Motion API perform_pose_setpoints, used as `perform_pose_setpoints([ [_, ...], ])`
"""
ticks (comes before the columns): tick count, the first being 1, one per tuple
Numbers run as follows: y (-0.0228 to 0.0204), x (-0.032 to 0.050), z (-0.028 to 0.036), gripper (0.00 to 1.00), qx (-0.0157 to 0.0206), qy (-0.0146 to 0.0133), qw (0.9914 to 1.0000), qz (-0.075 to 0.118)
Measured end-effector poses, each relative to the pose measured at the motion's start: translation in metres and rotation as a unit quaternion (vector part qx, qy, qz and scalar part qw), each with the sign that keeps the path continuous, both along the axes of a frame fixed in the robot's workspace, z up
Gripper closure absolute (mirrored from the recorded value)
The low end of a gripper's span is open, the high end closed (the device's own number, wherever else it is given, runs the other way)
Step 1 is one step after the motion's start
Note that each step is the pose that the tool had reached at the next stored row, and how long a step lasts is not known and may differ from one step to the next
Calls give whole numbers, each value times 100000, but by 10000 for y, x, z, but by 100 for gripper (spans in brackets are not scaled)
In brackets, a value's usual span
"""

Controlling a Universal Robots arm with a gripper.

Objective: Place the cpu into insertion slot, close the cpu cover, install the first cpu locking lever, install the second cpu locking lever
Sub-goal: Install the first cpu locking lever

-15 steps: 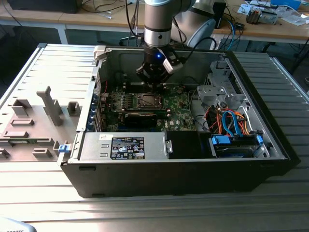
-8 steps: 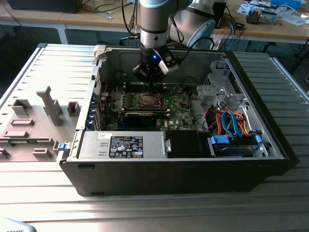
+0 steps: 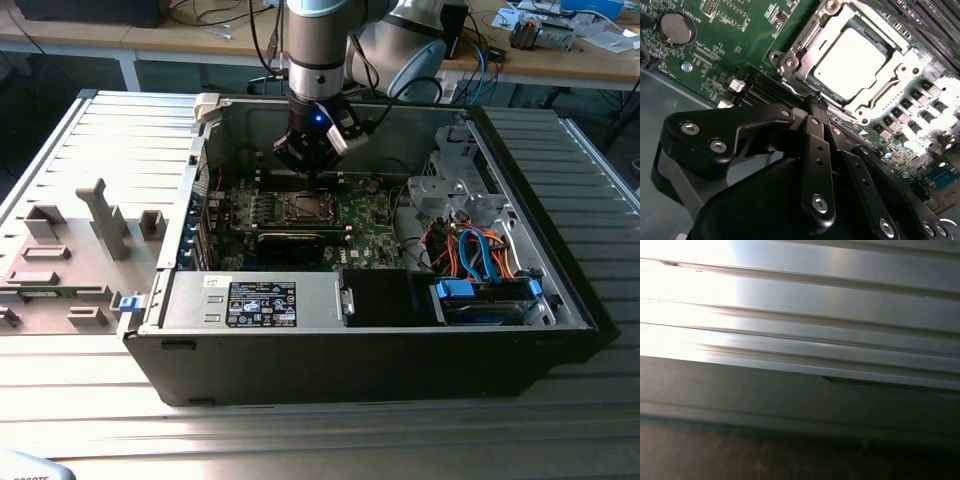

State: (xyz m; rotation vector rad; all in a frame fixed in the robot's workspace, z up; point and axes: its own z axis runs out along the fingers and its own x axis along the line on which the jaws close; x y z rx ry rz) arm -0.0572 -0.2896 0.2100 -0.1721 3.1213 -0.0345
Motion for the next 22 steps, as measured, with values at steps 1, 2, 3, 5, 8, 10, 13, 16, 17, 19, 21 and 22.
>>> perform_pose_setpoints([
  [1,-2,-7,2,89,-179,-11,100000,6],
  [2,-2,-11,1,89,-186,-12,100000,2],
  [3,-2,-11,-1,89,-180,-14,100000,5],
  [5,-2,-11,-17,89,-179,-19,100000,-1],
  [8,-2,-11,-38,89,-180,-17,100000,-10],
  [10,-2,-11,-44,89,-194,-7,100000,-8],
  [13,-3,-11,-49,89,-199,-14,100000,-18],
  [16,-7,8,-56,89,-205,-6,100000,-13],
  [17,-8,16,-57,89,-206,7,100000,-15],
  [19,-10,46,-61,89,-212,52,100000,-12],
  [21,-11,60,-64,89,-217,73,100000,-9],
  [22,-11,66,-66,89,-213,79,100000,-7],
])
